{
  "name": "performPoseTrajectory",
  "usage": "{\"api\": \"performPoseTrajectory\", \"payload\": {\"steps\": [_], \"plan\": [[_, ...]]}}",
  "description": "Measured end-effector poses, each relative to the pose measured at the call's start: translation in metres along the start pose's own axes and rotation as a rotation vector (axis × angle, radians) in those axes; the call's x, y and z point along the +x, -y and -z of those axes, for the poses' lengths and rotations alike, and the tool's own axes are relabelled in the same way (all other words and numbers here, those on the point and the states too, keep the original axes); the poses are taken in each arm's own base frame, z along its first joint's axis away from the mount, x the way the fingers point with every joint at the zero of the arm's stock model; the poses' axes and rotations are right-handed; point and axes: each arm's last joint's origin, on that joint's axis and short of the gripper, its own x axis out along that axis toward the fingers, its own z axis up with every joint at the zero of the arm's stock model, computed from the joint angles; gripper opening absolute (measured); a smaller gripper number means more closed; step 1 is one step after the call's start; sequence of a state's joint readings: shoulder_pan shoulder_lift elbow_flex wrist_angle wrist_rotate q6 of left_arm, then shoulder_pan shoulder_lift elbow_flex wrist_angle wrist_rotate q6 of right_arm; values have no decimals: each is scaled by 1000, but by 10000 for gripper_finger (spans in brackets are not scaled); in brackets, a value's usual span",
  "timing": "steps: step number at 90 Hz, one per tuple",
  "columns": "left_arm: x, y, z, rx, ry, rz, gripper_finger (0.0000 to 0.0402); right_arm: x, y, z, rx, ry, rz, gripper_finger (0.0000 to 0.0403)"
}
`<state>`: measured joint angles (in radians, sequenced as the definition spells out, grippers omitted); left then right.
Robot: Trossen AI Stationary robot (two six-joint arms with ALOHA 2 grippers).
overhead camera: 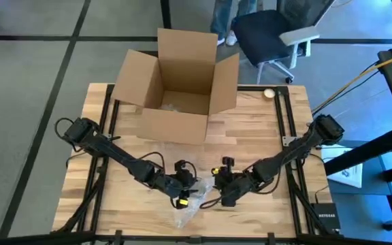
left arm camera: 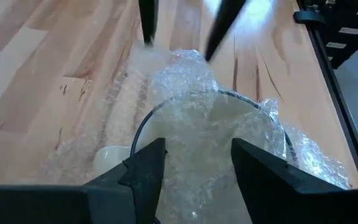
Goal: Wrap mug
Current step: Wrap the white mug with transparent bubble wrap
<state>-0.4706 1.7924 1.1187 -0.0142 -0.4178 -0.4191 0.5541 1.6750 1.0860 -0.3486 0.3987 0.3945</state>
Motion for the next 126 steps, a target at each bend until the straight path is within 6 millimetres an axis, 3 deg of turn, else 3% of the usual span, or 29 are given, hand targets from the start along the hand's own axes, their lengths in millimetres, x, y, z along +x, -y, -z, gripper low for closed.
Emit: {"api": "performPoseTrajectory", "payload": {"steps": [14, 30, 35, 66, 94, 111, 126], "plan": [[0, 0, 0, -1, -3, 9, 170, 20, -4, 7, -68, -25, 13, 162], [0, 0, 0, -4, -3, 11, 170, 17, -8, -2, -80, 9, -40, 34], [0, 0, 0, -3, -3, 11, 170, 15, -9, -7, -98, 15, -65, 13], [1, -2, -1, 4, -11, 7, 170, 7, -13, -37, -130, 147, -63, 5], [1, -3, 0, 13, -18, 6, 170, 36, -13, -37, -113, 159, -95, 1], [-1, -1, 0, 15, -22, 22, 170, 37, -12, -38, -108, 160, -96, 0], [-18, 0, -8, -16, -10, 39, 170, 36, -12, -40, -88, 164, -94, 0]]}}
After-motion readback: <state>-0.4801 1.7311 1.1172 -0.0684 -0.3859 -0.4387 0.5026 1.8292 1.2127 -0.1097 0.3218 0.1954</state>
